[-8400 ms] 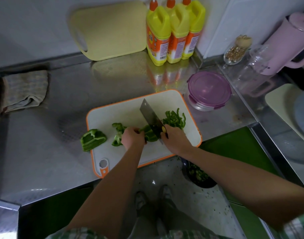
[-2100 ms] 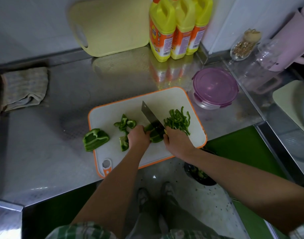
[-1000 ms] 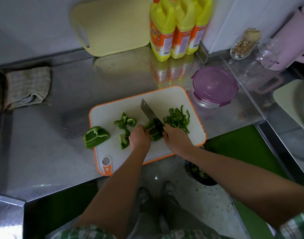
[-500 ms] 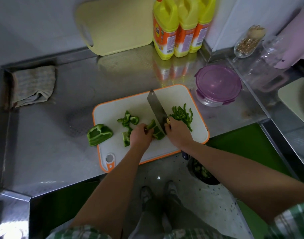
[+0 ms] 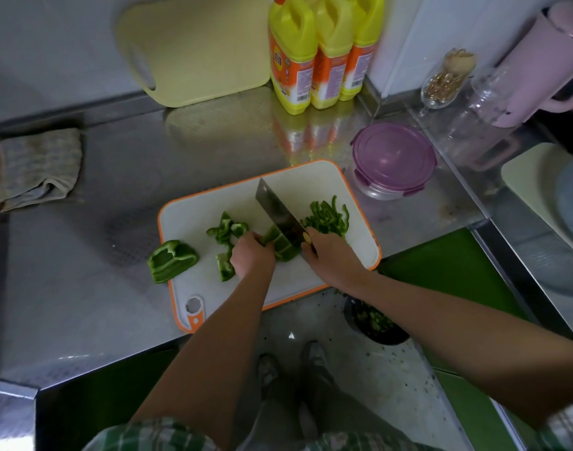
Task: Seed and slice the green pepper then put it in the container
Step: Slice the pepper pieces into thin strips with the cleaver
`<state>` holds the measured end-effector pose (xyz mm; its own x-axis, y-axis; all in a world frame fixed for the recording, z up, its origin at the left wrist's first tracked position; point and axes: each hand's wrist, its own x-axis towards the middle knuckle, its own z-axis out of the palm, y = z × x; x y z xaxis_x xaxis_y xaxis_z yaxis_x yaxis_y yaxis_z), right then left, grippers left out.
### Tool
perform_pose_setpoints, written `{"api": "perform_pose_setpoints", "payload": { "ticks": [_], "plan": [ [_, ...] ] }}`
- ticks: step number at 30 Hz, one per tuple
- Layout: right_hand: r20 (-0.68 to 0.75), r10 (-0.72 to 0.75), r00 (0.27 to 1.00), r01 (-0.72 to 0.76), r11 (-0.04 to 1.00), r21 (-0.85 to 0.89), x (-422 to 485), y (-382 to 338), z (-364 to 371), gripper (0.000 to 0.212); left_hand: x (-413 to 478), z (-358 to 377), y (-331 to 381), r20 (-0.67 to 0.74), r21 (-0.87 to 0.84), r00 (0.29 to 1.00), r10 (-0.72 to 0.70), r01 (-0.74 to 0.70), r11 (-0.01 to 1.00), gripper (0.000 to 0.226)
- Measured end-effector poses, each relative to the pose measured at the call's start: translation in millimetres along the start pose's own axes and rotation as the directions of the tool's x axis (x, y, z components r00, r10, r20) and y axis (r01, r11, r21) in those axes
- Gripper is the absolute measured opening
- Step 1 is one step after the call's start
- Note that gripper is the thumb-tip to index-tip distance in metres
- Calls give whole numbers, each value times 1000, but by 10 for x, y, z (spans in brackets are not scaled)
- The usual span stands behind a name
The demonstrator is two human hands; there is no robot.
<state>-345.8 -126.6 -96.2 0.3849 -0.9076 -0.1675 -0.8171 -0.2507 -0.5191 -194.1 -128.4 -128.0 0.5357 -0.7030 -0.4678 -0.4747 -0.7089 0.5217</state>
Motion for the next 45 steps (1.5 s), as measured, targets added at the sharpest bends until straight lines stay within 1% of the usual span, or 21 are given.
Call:
{"api": "perform_pose_setpoints", "payload": {
  "ticks": [3,6,8,12,14,17,20,24,27,31,37,41,43,45],
  "plan": [
    [29,-4,1000,5,999,-38,32,-9,9,14,33,4,12,1,-26,1000,-2,2,1000,5],
    [34,13,999,-12,1000,-20,33,8,61,14,54,-2,4,15,-42,1000,-6,7,999,6],
    [42,10,999,-10,1000,-12,25,23,79,15,70,-1,-13,23,-57,1000,-10,11,998,10],
    [101,26,995,-18,996,-83,84,-30,79,20,84,5,-28,13,-49,1000,-3,4,999,18],
    [120,42,992,-28,992,-123,115,-66,101,24,85,1,-26,10,-38,1000,-3,3,999,15],
    [118,50,992,-29,985,-167,122,-72,132,24,88,-13,-34,24,-7,999,34,-34,999,7],
    [95,39,995,-21,983,-183,87,-89,135,23,78,-23,-55,39,28,995,94,-95,995,5],
    [102,62,993,-46,987,-155,104,-121,138,22,69,-16,-58,27,37,991,135,-136,990,5],
    [140,93,986,-72,986,-148,172,-138,126,19,59,-19,-41,20,67,992,128,-129,989,7],
    [122,99,988,-78,984,-162,150,-154,139,19,60,-19,-31,33,103,991,130,-133,986,10],
    [53,97,994,-87,982,-167,217,-194,256,16,36,-32,-128,35,83,968,250,-252,964,11],
    [26,83,996,-80,992,-96,231,-131,201,21,48,-64,-161,57,50,940,337,-340,939,13],
    [25,95,995,-93,994,-63,235,-128,190,22,45,-73,-157,59,53,940,337,-340,939,14],
    [43,86,995,-83,994,-71,225,-134,185,22,30,-55,-142,38,61,956,293,-294,954,15]
  ]
}}
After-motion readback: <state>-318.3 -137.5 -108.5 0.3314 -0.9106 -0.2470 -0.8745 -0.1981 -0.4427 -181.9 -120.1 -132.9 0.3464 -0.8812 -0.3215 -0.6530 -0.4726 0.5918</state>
